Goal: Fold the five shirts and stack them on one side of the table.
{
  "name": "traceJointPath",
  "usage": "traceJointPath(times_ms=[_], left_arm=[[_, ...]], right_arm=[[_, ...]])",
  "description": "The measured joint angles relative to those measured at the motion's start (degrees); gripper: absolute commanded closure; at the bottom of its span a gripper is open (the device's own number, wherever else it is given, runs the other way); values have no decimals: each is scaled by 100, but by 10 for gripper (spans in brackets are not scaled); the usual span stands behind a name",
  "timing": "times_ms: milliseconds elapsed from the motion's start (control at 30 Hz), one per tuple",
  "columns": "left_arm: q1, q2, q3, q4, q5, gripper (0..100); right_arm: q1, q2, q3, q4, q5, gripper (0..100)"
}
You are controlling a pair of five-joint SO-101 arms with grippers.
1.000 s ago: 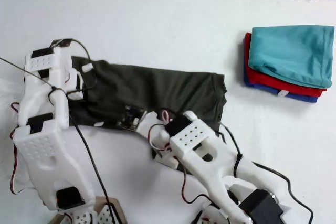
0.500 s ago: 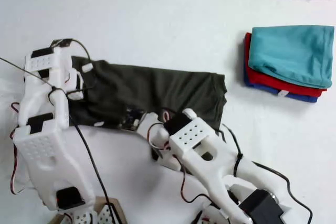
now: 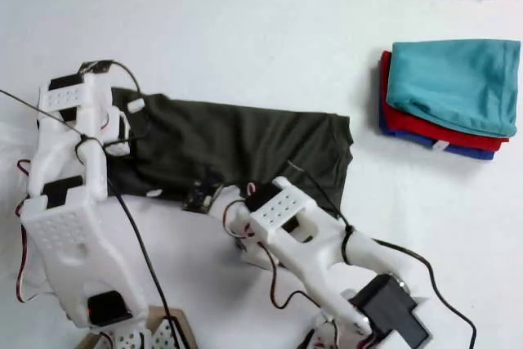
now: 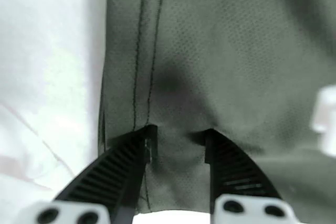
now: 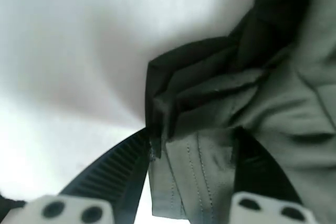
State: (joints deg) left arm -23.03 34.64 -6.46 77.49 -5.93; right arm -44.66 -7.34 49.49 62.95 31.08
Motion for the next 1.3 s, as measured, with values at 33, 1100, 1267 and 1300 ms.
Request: traceJointPath(times_ms=[33,1100,1267,1300], left_arm=[[0,0,0,0,0,828],[0,0,0,0,0,828],[0,0,0,0,0,828],[0,0,0,0,0,828]], right_arm=[[0,53,9,-35,0,781],[1284,440,-2347,1538,1108,980],[1978,598,-3262,1538,1187,980],[2075,712,-3437,1538,1187,980]])
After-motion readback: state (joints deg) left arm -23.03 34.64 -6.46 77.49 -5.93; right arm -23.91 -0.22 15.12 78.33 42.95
